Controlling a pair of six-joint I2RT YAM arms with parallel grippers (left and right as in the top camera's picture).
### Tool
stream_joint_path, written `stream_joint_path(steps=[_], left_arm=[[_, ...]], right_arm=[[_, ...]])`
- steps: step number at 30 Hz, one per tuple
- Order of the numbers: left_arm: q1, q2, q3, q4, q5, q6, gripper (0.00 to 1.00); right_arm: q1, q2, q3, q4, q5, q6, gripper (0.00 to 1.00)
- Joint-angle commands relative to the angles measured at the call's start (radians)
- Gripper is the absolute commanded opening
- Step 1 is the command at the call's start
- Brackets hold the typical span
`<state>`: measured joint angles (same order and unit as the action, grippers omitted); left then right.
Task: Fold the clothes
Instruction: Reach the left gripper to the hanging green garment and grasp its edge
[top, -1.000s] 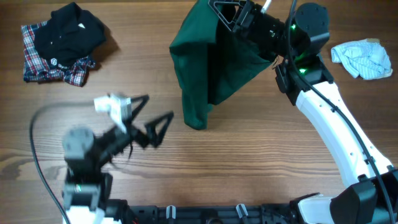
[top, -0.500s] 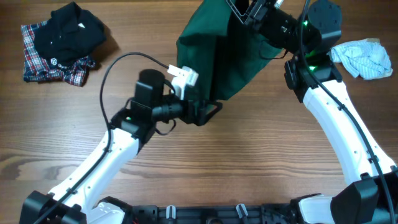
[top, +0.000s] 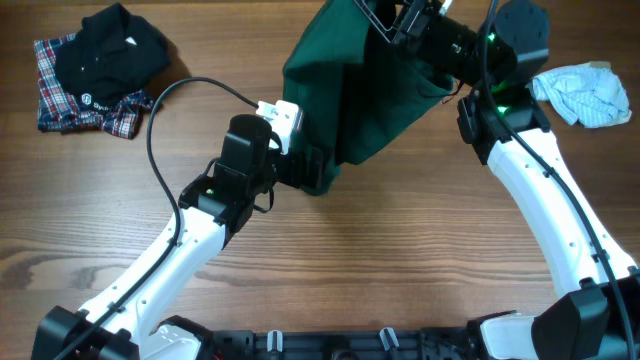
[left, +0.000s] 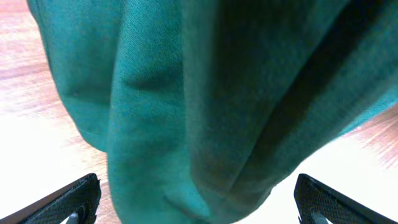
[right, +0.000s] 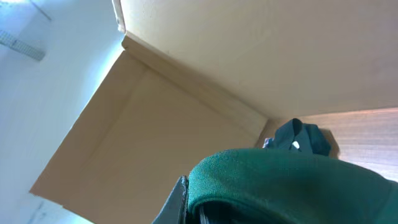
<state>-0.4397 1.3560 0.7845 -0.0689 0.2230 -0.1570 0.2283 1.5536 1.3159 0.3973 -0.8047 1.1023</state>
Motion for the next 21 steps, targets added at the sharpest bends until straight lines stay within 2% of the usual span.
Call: stream_joint_path(steps=[1, 11, 21], left_arm=[[-0.003, 0.0, 0.014, 0.028, -0.045, 0.069, 1.0], [-0.004, 0.05, 0.014, 0.103, -0.033, 0.072, 1.0], [-0.004, 0.051, 0.014, 0.126, 0.063, 0.072, 1.0]], right_arm=[[0.004, 0.005, 0.007, 0.006, -0.024, 0.015, 0.04], [0.004, 0.005, 0.007, 0.006, -0.058, 0.032, 0.04], [0.004, 0.005, 0.007, 0.006, -0.058, 0.031, 0.04]])
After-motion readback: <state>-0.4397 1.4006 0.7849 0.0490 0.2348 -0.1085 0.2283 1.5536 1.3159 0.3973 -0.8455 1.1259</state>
